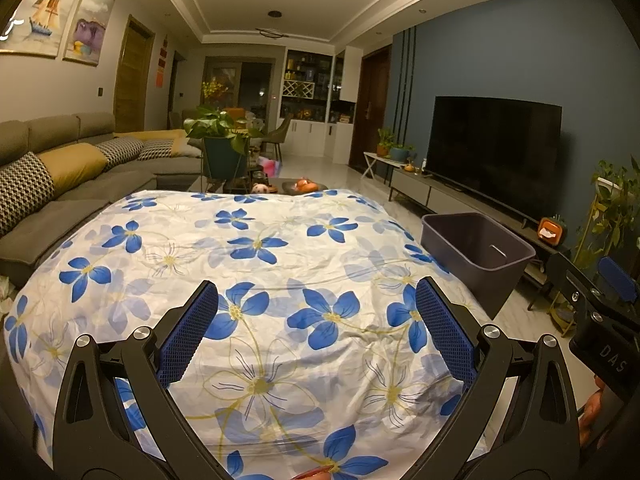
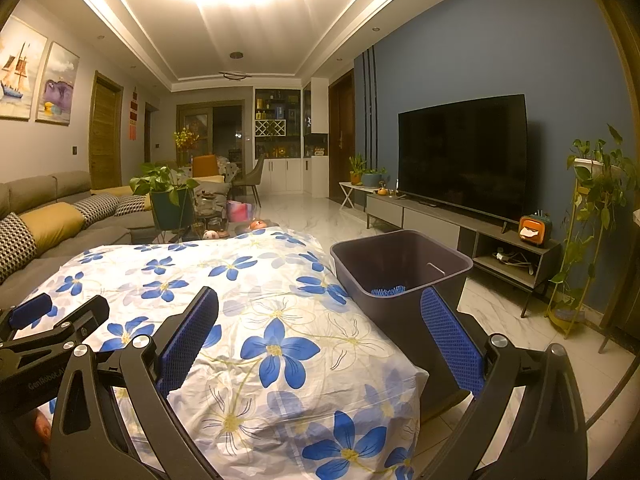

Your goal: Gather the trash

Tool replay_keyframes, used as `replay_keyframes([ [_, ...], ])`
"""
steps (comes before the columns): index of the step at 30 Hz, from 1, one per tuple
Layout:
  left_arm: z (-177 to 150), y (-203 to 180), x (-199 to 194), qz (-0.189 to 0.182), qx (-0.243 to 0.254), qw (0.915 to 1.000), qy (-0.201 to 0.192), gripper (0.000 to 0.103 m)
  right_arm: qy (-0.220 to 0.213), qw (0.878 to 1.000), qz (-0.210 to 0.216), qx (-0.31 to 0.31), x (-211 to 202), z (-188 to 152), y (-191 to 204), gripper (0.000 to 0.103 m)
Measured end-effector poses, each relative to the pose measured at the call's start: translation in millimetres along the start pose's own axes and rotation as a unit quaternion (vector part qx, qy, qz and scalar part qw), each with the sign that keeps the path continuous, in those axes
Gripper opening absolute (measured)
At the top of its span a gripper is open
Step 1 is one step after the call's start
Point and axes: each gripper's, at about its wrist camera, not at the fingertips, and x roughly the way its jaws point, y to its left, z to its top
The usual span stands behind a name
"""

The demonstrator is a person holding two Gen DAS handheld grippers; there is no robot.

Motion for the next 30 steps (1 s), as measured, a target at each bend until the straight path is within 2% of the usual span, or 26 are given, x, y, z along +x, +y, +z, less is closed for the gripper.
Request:
replay_keyframes([
  [26,-0.8,-2.7,-1.8,-0.002,0.005,1.0,-0.002,0.097,0.0,1.0,0.0,0.001,0.3,-0.5,-0.5,0.097],
  [30,-1.2,-2.0,-3.3,-0.005,0.008,1.0,-0.003,0.089,0.001,1.0,0.0,0.002,0.3,-0.6,-1.0,0.097],
])
